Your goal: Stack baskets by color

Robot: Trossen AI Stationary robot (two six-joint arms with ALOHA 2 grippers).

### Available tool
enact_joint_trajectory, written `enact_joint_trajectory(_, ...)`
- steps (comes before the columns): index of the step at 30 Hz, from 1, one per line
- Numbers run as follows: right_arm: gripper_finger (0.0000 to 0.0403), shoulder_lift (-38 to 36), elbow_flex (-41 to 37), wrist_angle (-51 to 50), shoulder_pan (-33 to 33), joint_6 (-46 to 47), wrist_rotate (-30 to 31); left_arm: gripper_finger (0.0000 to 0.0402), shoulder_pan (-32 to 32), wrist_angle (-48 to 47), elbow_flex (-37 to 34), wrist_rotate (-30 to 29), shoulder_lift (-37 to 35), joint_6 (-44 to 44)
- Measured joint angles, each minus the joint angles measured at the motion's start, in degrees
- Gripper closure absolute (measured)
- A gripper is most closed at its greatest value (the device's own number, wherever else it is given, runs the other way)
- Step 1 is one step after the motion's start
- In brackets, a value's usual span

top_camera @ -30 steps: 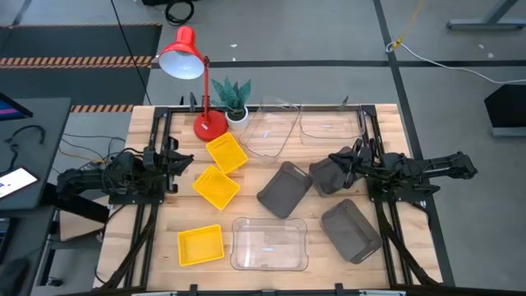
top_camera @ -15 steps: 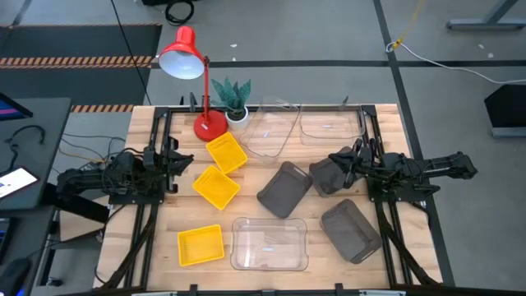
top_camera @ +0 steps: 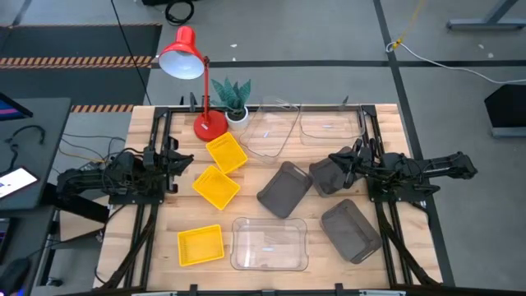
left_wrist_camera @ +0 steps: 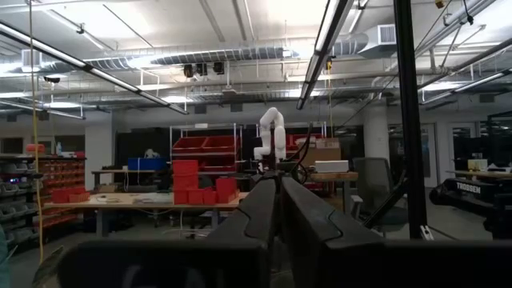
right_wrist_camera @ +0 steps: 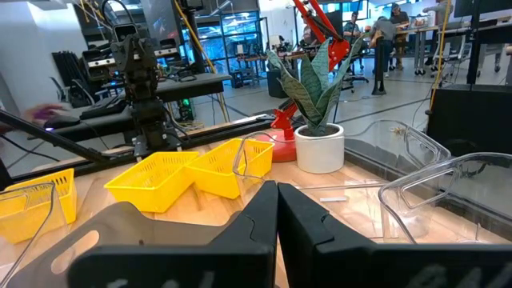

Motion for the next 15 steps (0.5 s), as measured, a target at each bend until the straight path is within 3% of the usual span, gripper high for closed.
enact_joint_trajectory(15,0.039,0.0,0.01,0.0,-0.01,-0.01,0.0,0.0373,-0.01,0.0,0.0,0.01,-0.01,0.0)
